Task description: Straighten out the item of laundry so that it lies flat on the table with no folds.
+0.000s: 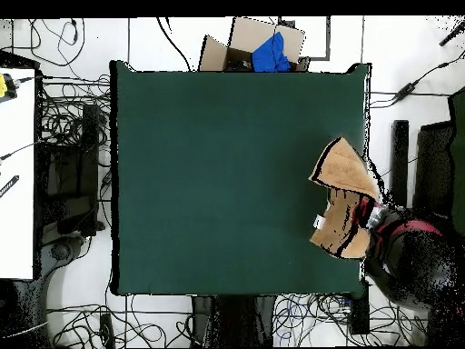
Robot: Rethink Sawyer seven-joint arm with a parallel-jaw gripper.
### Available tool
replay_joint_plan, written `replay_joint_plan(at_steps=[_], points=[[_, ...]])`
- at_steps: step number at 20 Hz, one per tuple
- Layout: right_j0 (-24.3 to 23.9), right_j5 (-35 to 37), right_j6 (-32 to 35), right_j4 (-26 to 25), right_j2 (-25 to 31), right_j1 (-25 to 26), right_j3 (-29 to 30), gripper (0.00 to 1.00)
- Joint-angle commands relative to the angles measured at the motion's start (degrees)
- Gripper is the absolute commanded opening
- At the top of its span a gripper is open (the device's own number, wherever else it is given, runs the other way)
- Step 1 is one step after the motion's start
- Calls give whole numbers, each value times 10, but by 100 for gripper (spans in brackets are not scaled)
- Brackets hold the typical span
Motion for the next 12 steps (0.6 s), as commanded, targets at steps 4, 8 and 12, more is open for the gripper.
replay_joint_plan(at_steps=[4, 8, 12], points=[[7, -57, -68, -29, 28, 35, 80, 0], [17, -61, -55, -31, 21, 30, 79, 0], [30, -65, -40, -35, 12, 24, 82, 0]])
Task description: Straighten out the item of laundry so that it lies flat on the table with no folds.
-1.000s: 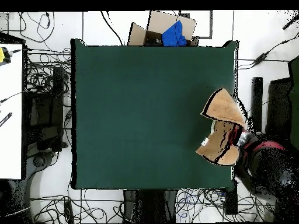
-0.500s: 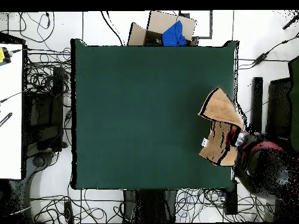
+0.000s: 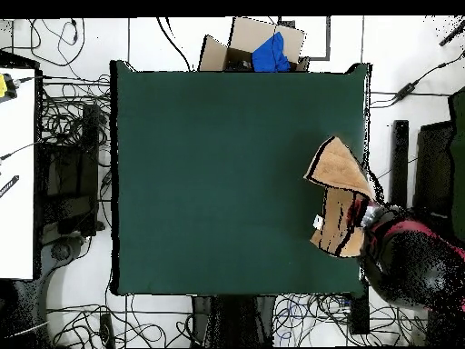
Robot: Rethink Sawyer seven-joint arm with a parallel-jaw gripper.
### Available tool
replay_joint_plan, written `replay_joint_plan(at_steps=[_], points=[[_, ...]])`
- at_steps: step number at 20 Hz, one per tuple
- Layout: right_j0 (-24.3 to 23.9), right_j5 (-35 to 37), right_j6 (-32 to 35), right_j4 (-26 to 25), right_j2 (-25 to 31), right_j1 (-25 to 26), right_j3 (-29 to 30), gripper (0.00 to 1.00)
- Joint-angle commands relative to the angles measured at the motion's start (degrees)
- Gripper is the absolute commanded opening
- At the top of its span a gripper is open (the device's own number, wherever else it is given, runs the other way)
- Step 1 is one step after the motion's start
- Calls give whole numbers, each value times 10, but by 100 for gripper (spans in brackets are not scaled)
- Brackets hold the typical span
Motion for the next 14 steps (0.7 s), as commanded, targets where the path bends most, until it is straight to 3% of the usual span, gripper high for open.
replay_joint_plan(at_steps=[1, 14], points=[[33, -35, -35, -34, 9, 12, 69, 0], [89, -22, 26, -17, -28, -5, 61, 0]])
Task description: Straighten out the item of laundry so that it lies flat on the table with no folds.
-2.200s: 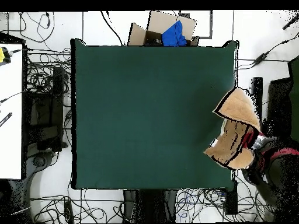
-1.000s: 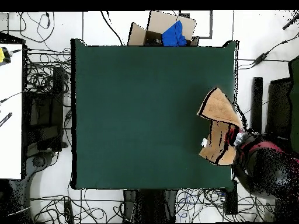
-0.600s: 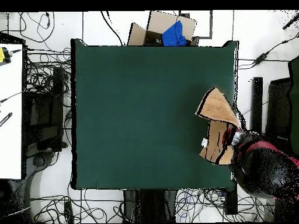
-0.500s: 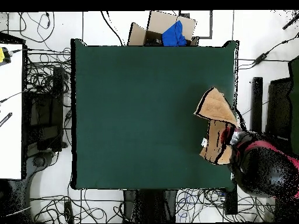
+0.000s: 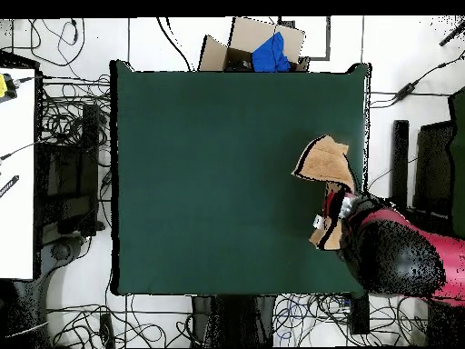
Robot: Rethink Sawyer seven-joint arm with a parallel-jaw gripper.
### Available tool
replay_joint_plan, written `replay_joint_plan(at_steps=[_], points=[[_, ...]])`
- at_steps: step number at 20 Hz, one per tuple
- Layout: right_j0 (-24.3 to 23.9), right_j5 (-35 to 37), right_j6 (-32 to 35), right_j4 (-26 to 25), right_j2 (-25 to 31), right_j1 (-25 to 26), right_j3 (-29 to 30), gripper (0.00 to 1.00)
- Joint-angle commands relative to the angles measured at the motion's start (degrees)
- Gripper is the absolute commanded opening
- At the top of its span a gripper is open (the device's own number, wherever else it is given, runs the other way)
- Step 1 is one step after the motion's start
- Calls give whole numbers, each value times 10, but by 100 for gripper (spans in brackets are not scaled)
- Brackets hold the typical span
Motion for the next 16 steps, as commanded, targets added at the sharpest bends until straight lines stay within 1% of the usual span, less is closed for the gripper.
replay_joint_plan(at_steps=[1, 10, 16], points=[[49, -16, 31, -17, -29, 0, 57, 0], [129, -21, 101, -21, -95, 1, 39, 0], [190, -38, 145, -31, -152, 23, 13, 0]])
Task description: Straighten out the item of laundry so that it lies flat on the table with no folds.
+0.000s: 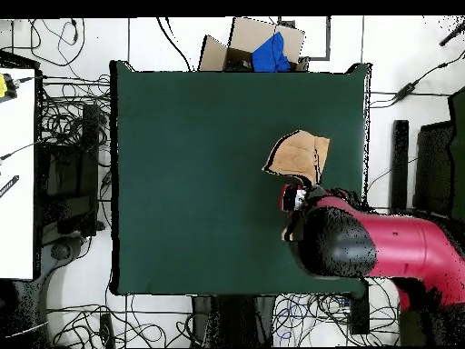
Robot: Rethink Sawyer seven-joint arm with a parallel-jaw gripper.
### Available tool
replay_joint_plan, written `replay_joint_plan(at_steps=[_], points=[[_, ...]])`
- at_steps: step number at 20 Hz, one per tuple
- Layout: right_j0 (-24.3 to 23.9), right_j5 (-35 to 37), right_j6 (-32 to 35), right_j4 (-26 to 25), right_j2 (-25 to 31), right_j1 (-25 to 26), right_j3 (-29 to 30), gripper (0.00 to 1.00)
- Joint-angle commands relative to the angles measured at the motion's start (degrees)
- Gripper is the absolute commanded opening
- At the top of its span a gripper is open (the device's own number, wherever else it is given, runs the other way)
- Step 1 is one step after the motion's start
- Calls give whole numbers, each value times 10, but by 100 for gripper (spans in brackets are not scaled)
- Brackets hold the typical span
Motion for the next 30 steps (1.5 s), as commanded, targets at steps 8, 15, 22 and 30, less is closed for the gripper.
replay_joint_plan(at_steps=[8, 15, 22, 30], points=[[135, -50, 174, -23, -158, 54, -26, 0], [228, -103, 232, -24, -253, 124, -75, 0], [297, -127, 254, 28, -314, 165, -103, 0], [381, -147, 296, 88, -378, 213, -143, 0]])
